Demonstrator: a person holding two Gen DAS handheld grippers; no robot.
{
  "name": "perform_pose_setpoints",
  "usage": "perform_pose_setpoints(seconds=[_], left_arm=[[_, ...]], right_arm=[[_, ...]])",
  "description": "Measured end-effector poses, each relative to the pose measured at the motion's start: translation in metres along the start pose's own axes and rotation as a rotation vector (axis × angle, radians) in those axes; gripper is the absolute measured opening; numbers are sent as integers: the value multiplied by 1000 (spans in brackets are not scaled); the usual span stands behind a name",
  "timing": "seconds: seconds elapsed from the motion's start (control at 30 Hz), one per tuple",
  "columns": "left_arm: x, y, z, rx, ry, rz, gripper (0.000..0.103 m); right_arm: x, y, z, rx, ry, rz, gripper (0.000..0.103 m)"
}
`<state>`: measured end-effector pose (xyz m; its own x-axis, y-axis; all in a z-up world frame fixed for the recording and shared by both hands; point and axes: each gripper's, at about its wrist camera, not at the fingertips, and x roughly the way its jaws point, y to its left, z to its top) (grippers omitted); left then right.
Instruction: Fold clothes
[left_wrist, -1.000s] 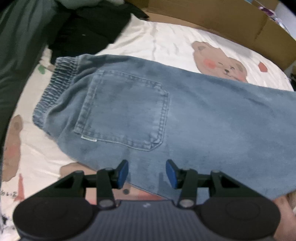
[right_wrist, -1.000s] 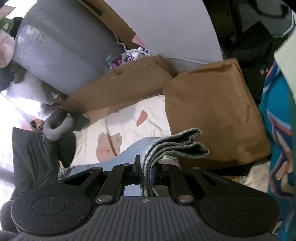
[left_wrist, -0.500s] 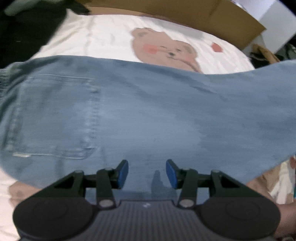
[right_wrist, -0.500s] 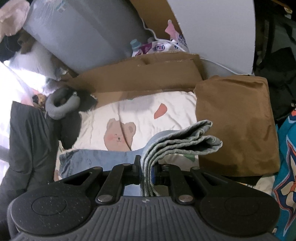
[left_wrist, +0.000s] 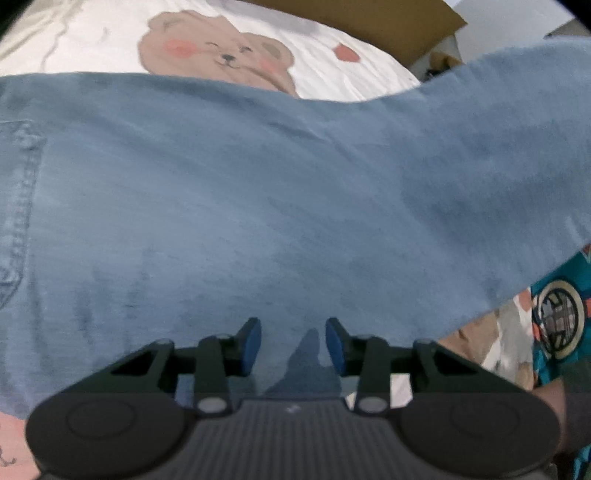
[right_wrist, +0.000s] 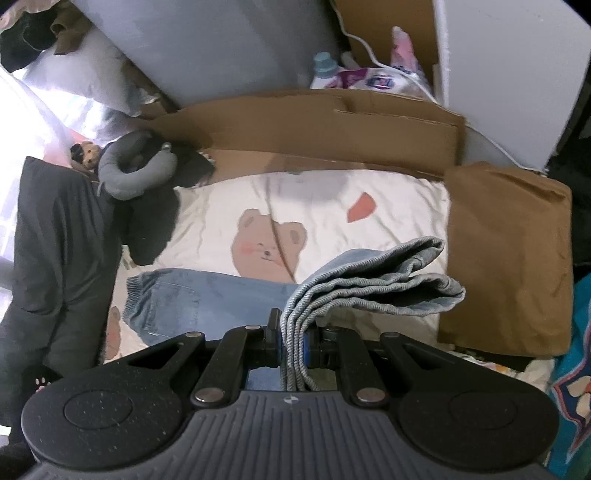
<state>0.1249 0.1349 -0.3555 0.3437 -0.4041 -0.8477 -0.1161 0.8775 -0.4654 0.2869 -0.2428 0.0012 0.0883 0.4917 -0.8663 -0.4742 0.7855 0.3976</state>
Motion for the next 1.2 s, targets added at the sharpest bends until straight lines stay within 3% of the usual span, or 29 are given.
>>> perform_pose_setpoints(seconds=[0.47, 0.7, 0.93, 1.2], left_arm=[[33, -24, 13, 59, 59, -57, 27], [44, -32, 33, 69, 73, -64, 26], [54, -40, 54, 66, 65, -57, 26], [75, -47, 94, 22, 36, -29, 25]], right_arm=[[14, 81, -4, -18, -122, 78, 10], [17, 95, -10, -24, -188, 98, 10], [30, 78, -15, 29, -175, 96, 10], [45, 94, -14, -38, -139, 144, 10]])
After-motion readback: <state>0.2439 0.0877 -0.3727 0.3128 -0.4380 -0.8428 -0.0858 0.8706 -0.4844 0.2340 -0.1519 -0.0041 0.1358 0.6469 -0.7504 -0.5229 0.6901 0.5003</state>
